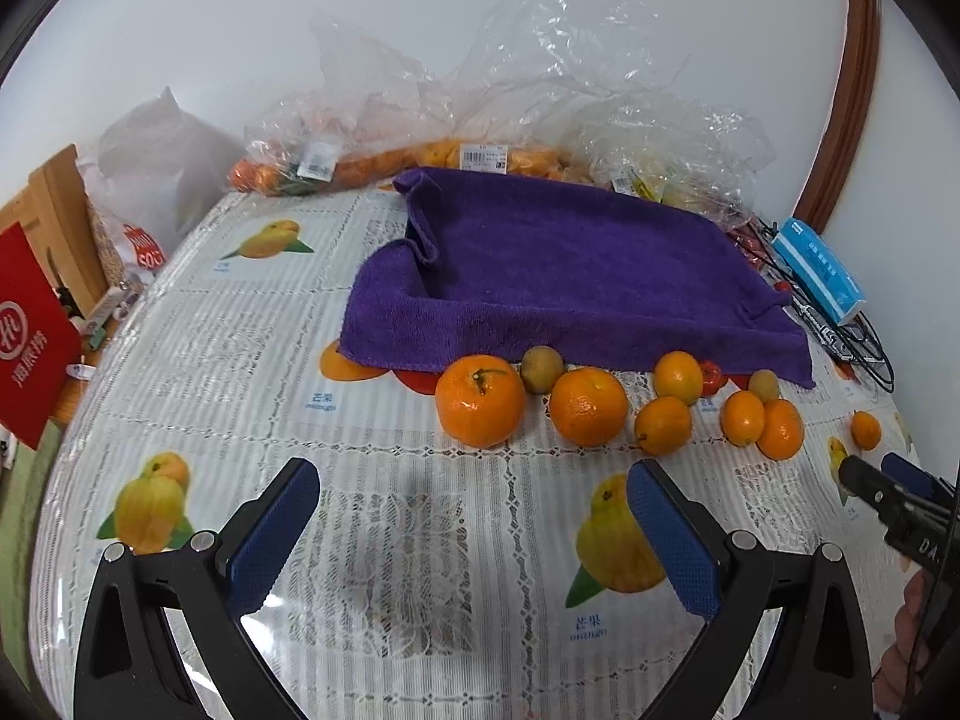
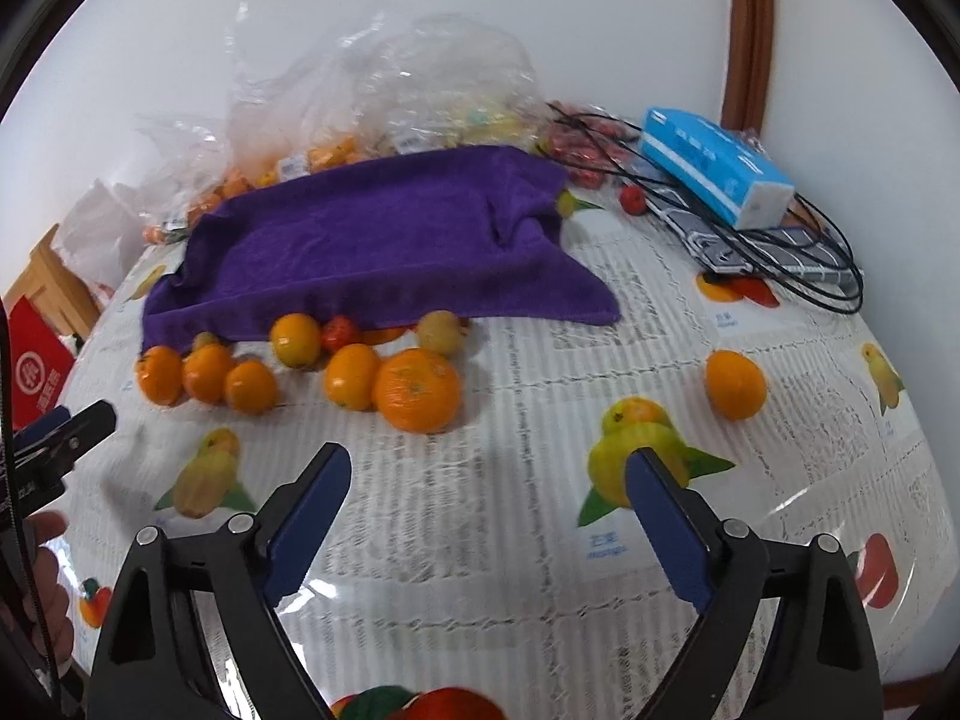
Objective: Organize fruits
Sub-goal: 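Close the right tool on an orange while the left tool grasps a tangerine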
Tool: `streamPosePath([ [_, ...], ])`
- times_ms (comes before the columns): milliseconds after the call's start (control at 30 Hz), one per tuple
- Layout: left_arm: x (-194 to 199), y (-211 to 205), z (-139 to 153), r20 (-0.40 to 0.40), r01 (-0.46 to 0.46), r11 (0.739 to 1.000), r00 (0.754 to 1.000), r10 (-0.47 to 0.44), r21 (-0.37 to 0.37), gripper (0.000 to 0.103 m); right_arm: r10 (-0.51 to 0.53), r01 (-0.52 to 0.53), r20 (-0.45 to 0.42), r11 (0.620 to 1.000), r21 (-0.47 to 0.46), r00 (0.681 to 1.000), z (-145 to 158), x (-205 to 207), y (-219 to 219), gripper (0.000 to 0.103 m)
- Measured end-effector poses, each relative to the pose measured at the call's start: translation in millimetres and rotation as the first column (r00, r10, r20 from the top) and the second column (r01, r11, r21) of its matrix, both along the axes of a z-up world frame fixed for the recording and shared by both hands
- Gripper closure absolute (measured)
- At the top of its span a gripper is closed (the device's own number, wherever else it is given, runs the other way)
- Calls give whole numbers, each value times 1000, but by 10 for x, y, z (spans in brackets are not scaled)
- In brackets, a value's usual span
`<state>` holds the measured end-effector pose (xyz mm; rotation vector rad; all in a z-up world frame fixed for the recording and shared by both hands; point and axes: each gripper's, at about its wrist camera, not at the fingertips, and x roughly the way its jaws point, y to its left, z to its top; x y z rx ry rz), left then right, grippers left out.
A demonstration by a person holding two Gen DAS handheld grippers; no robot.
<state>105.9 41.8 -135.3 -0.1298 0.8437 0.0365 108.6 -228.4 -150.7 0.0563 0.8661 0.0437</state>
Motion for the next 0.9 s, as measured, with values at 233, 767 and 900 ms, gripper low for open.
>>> streamPosePath([
  [233,112,102,-94,7,-25,999,1000,25,-48,0,-20,20,3,998,61,1000,-93,146,-177,28],
  [767,318,178,-232,-27,-5,1000,1000,5,-7,10,138,-138,-12,990,14,990,-363,512,332,54],
  [900,375,183,-260,-34,2,1000,999,-3,-21,16,142,-142,-17,990,2,990,-411,556,379,54],
])
